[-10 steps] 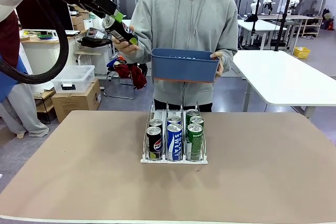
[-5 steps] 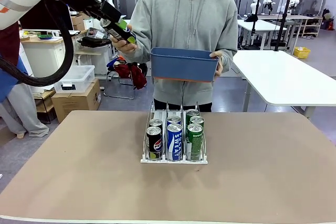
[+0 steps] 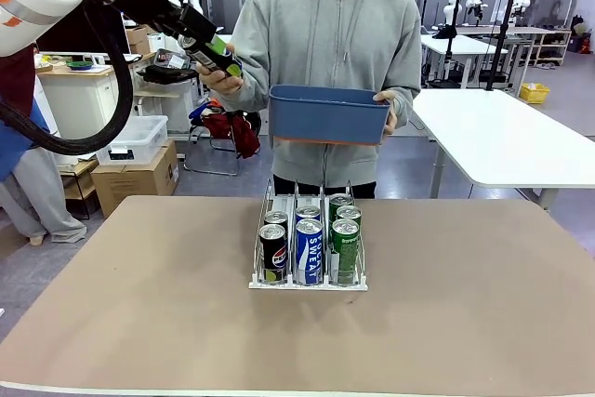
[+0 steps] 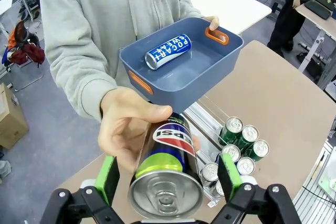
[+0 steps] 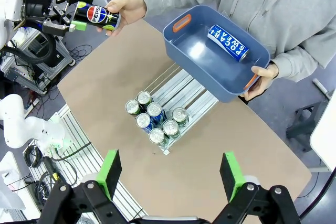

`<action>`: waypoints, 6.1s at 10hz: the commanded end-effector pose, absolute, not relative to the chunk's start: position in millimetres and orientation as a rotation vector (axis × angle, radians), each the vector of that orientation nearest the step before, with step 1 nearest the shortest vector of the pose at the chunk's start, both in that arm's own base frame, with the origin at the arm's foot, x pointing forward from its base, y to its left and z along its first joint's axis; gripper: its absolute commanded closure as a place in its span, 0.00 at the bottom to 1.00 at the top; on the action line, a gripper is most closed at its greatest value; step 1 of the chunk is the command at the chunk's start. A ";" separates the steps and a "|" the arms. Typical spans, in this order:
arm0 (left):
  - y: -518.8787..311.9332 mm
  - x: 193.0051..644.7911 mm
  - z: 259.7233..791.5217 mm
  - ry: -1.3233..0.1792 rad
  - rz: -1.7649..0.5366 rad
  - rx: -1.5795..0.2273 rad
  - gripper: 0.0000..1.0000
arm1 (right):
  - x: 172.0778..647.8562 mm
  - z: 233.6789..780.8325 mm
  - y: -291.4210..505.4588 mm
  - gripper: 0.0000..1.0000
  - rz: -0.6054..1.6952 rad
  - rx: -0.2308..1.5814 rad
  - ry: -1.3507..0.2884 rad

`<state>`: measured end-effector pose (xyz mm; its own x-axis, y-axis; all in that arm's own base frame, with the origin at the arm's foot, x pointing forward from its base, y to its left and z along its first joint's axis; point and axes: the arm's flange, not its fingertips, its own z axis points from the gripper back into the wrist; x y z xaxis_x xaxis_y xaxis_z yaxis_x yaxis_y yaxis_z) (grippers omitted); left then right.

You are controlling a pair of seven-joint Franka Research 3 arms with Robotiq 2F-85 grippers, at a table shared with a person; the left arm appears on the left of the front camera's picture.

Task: Fill the beverage cans into the dispenser.
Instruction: Pick up the Pepsi coke handed by the human, then place the picked Pepsi coke in the line of the Automatic Can Dispenser with the same cans.

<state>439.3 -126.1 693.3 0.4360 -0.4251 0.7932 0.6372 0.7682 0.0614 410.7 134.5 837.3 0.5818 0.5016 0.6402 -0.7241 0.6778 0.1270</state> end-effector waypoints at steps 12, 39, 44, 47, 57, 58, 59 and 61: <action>-119.2 439.4 696.7 -0.896 -0.599 -0.206 1.00 | 409.0 836.0 132.0 0.00 0.736 0.404 -0.601; -120.2 440.4 694.8 -0.889 -0.631 -0.225 1.00 | 409.0 836.0 132.0 0.00 0.736 0.404 -0.601; -151.6 392.6 691.0 -0.722 -0.716 -0.150 0.42 | 409.0 836.0 132.0 0.00 0.736 0.404 -0.601; -175.5 342.5 664.6 -0.660 -0.824 -0.062 0.42 | 409.0 836.0 132.0 0.00 0.736 0.404 -0.601; -198.3 300.1 638.8 -0.630 -0.969 -0.036 0.42 | 409.0 836.0 132.0 0.00 0.736 0.404 -0.601; -198.0 297.4 633.9 -0.610 -0.976 -0.043 0.42 | 409.0 836.0 132.0 0.00 0.736 0.404 -0.601; -204.1 299.3 620.4 -0.601 -0.863 -0.006 0.42 | 409.0 836.0 132.0 0.00 0.736 0.404 -0.601; -225.7 290.2 595.5 -0.623 -0.731 0.036 0.42 | 409.0 836.0 132.0 0.00 0.736 0.404 -0.601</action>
<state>294.4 -213.8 606.3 0.5214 -0.6922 0.4991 0.7018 0.6805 0.2107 410.9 134.5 837.1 0.5822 0.5016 0.6399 -0.7240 0.6779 0.1273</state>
